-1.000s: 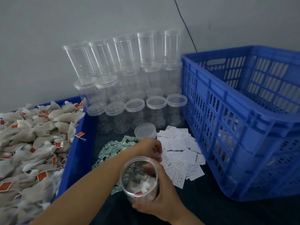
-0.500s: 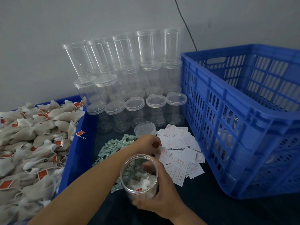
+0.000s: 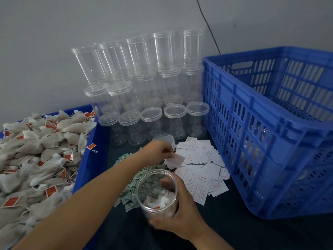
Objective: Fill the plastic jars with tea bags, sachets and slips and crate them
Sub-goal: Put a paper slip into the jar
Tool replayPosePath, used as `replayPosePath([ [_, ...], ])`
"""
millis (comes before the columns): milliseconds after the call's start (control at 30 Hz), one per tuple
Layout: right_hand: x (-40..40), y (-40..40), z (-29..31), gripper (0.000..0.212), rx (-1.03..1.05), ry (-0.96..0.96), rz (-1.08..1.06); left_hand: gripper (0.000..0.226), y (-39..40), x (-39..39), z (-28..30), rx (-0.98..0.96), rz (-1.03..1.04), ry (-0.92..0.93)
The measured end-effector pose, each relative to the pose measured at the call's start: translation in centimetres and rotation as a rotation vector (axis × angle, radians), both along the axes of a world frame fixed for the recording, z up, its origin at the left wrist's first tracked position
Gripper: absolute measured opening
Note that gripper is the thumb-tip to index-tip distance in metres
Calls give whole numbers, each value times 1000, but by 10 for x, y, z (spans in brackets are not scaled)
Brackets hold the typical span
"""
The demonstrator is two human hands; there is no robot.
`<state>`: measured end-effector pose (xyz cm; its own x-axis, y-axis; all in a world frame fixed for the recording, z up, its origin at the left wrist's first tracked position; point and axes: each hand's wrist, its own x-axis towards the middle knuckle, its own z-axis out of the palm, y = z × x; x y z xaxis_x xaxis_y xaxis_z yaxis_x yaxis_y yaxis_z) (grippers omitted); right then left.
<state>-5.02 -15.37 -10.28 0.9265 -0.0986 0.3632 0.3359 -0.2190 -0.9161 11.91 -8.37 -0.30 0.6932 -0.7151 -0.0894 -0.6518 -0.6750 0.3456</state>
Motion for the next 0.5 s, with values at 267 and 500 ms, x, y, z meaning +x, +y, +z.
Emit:
replayPosePath([
  [267,1,0,-5,99,7,6,22,22,50,-38,70,-356,147,143],
  [500,1,0,-2,97,36,1,26,9,92,-102,83,-461,228,319],
])
